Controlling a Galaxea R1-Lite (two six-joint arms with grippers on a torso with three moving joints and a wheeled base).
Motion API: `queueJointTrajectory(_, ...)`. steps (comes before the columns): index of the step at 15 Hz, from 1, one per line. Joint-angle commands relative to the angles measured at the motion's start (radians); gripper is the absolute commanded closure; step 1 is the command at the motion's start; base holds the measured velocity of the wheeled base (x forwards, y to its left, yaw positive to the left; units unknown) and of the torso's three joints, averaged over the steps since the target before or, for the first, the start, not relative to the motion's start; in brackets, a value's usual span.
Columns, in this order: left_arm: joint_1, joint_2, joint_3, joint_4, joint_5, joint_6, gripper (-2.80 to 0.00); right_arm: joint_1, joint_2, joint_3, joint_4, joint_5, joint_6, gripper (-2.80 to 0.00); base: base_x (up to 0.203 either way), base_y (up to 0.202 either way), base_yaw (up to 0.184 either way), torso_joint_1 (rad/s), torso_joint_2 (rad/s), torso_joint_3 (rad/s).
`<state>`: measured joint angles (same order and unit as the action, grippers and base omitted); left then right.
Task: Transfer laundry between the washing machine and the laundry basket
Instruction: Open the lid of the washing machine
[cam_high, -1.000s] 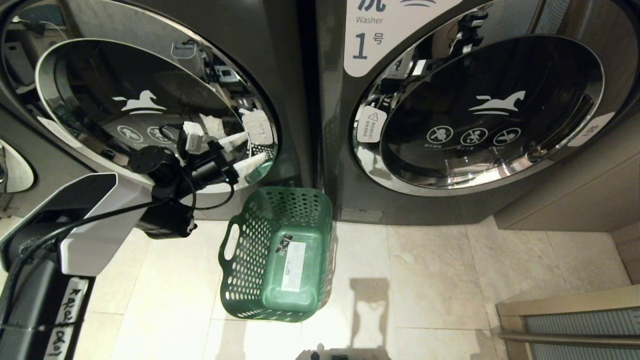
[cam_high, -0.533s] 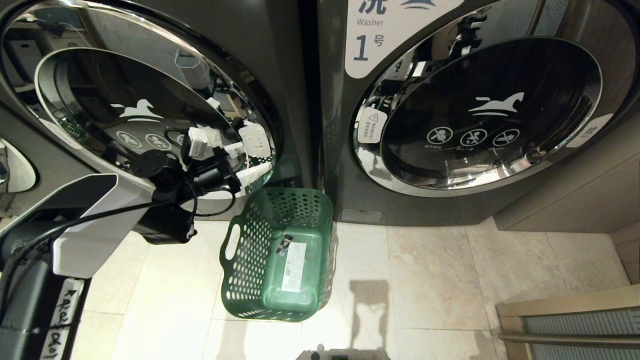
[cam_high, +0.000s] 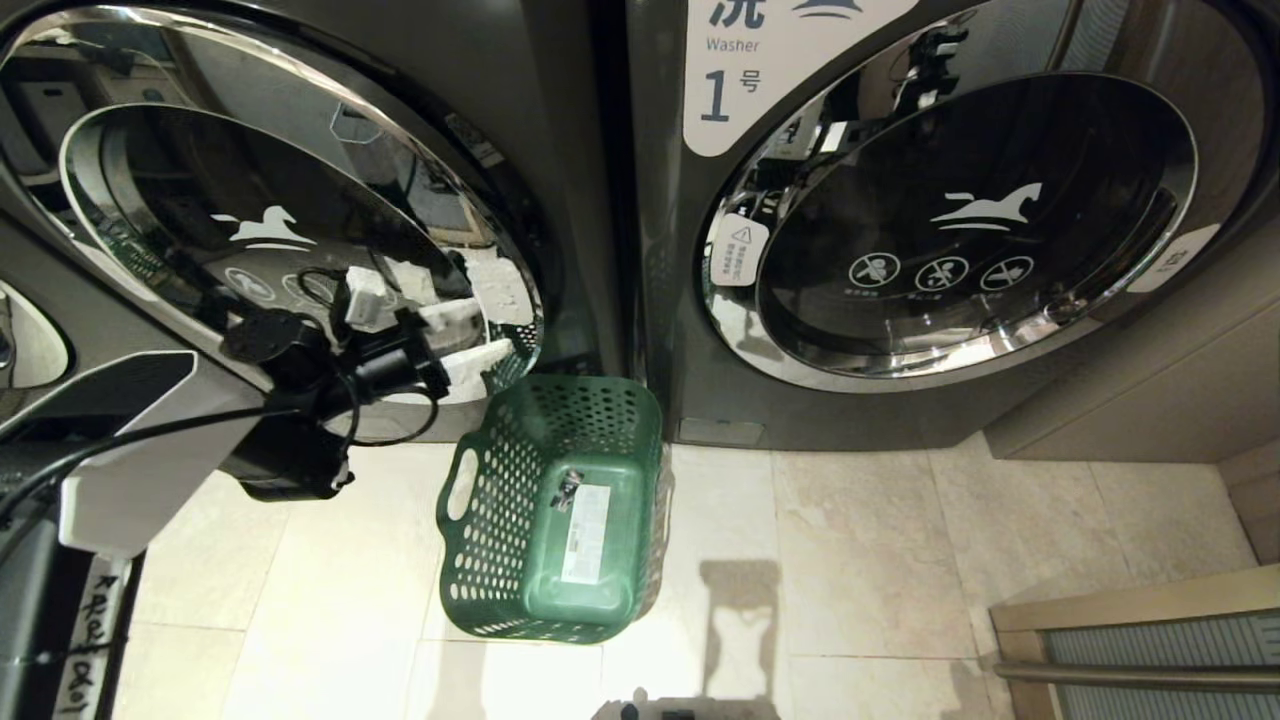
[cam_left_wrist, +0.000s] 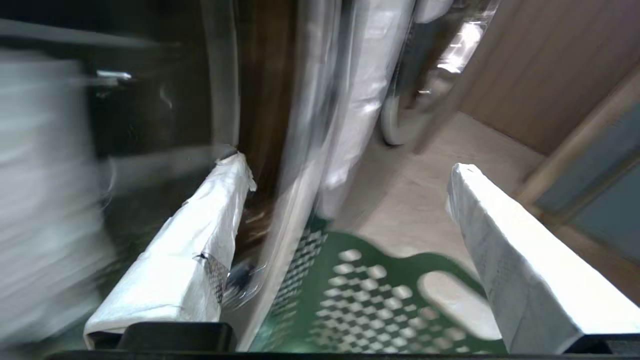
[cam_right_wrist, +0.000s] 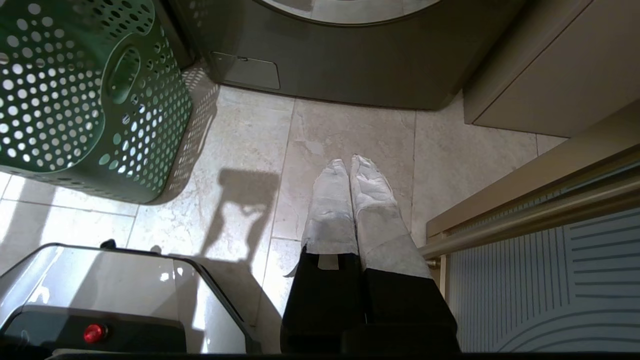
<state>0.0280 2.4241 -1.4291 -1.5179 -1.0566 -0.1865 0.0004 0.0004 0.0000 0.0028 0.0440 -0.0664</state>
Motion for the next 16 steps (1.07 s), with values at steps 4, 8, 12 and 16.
queueJointTrajectory(4,0.050,0.007,0.005,-0.012,0.131,-0.004,-2.80,0.001,0.001,0.000,0.000,0.000,-0.001,0.00,0.000,0.000,0.000,0.000,0.00,0.000)
queueJointTrajectory(8,0.049,-0.170,0.173,-0.012,0.128,-0.005,-2.80,0.001,0.001,0.000,0.000,0.000,-0.001,0.00,0.000,0.000,0.000,0.000,0.00,0.000)
queueJointTrajectory(12,0.047,-0.593,0.562,-0.012,0.133,-0.006,-2.80,0.001,0.001,0.000,0.000,0.000,-0.001,0.00,0.000,0.000,0.000,0.000,0.00,0.000)
queueJointTrajectory(16,0.119,-1.083,0.738,0.006,0.185,-0.033,-2.80,0.001,0.000,0.000,0.000,0.000,-0.001,0.00,0.000,0.000,0.000,0.000,0.00,0.000)
